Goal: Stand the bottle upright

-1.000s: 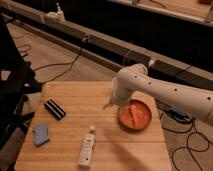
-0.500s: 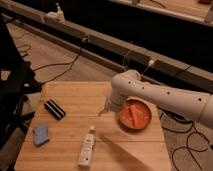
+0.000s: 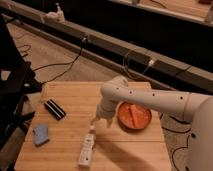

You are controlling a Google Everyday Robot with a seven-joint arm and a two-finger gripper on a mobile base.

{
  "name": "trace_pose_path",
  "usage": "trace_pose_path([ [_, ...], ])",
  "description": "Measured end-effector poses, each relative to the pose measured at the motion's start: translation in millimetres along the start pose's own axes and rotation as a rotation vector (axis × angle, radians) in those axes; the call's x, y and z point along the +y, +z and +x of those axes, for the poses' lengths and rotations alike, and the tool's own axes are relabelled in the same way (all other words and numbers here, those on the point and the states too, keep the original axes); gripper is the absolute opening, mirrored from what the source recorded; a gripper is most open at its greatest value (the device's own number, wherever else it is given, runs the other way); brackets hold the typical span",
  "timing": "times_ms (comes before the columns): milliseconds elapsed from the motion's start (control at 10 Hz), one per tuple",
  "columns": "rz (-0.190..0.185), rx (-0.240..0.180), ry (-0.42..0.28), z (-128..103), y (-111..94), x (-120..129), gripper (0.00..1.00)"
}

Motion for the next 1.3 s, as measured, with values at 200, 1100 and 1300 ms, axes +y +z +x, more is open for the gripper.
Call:
trace_pose_path([
  [200,-0.004,0.033,-0.017,5,12,10,0.60],
  [1100,0.022,0.138,-0.063,-5,56,29,0.60],
  [1300,0.026,0.147,-0.061,-8,60,29,0.56],
])
